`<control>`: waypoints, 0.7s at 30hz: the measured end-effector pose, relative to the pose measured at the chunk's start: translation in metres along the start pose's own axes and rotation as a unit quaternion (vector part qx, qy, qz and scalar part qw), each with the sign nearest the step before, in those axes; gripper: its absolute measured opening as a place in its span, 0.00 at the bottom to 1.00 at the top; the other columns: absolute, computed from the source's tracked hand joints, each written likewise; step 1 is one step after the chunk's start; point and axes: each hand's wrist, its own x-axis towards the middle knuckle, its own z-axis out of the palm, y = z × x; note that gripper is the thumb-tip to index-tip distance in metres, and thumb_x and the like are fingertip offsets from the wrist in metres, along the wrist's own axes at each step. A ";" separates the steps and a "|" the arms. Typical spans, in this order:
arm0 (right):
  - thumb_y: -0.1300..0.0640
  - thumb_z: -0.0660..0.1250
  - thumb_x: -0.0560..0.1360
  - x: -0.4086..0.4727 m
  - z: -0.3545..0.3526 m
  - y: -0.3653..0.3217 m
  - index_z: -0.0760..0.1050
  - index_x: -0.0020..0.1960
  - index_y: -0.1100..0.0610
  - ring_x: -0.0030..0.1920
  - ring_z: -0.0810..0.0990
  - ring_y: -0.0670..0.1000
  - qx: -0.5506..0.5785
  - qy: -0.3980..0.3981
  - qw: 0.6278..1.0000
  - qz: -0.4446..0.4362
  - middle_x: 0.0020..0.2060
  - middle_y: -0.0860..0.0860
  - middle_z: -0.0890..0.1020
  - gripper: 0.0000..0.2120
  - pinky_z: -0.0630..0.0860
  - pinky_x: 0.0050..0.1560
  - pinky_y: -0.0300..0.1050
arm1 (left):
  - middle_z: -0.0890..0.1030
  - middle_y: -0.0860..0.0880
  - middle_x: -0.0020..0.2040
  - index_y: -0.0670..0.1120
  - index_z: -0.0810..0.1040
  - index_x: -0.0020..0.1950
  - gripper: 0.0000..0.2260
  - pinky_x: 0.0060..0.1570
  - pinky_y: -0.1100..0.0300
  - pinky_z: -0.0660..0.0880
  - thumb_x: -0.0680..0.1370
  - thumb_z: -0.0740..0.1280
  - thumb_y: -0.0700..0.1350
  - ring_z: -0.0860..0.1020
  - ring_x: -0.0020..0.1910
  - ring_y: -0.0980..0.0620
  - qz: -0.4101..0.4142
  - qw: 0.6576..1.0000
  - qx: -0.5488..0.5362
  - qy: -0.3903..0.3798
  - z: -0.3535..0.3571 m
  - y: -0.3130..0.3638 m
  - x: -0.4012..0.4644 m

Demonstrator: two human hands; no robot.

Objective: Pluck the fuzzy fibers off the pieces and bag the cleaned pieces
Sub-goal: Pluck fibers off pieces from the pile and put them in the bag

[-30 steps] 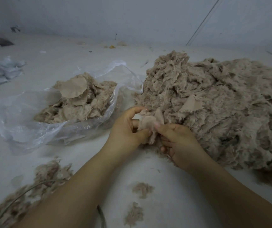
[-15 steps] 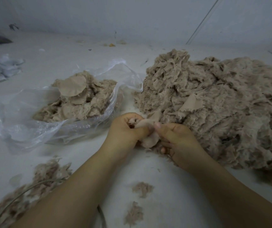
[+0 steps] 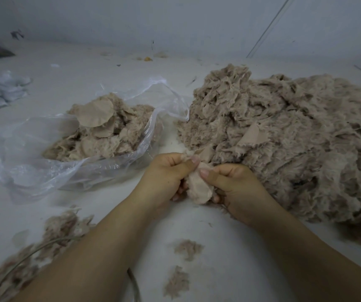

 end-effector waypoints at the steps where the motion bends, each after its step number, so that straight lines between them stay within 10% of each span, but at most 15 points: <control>1: 0.51 0.73 0.66 0.000 0.000 0.000 0.84 0.36 0.61 0.23 0.68 0.48 -0.001 0.004 1.000 0.002 0.29 0.60 0.77 0.12 0.67 0.23 0.38 | 0.69 0.47 0.23 0.41 0.75 0.36 0.15 0.23 0.65 0.58 0.78 0.68 0.47 0.63 0.20 0.52 0.002 1.000 -0.016 0.017 -0.001 0.000 0.001; 5: 0.52 0.73 0.66 -0.001 0.000 -0.002 0.84 0.34 0.59 0.22 0.71 0.45 0.030 0.016 0.999 0.023 0.28 0.55 0.81 0.09 0.69 0.23 0.36 | 0.67 0.45 0.20 0.42 0.78 0.31 0.18 0.21 0.66 0.56 0.80 0.65 0.45 0.60 0.19 0.52 0.054 0.996 -0.062 0.030 -0.016 0.008 0.002; 11: 0.50 0.74 0.66 -0.001 0.001 -0.002 0.84 0.36 0.59 0.23 0.71 0.46 0.038 0.027 0.999 0.022 0.29 0.57 0.81 0.12 0.70 0.24 0.37 | 0.76 0.47 0.24 0.46 0.84 0.36 0.07 0.22 0.68 0.64 0.64 0.79 0.47 0.69 0.19 0.56 -0.043 0.895 0.261 -0.358 -0.038 0.024 -0.012; 17: 0.47 0.75 0.64 -0.001 0.000 -0.002 0.84 0.35 0.58 0.25 0.73 0.48 0.031 0.019 0.999 0.022 0.29 0.56 0.81 0.13 0.71 0.25 0.38 | 0.72 0.45 0.21 0.45 0.77 0.28 0.22 0.21 0.67 0.61 0.62 0.77 0.63 0.64 0.18 0.52 -0.037 0.948 0.277 -0.156 -0.031 0.022 -0.008; 21: 0.47 0.75 0.63 -0.002 0.001 -0.003 0.84 0.34 0.58 0.24 0.74 0.47 0.035 0.020 0.999 0.026 0.29 0.56 0.81 0.13 0.71 0.24 0.37 | 0.73 0.45 0.21 0.45 0.75 0.26 0.19 0.20 0.66 0.63 0.69 0.77 0.53 0.66 0.17 0.52 -0.002 0.952 0.279 -0.129 -0.020 0.015 -0.008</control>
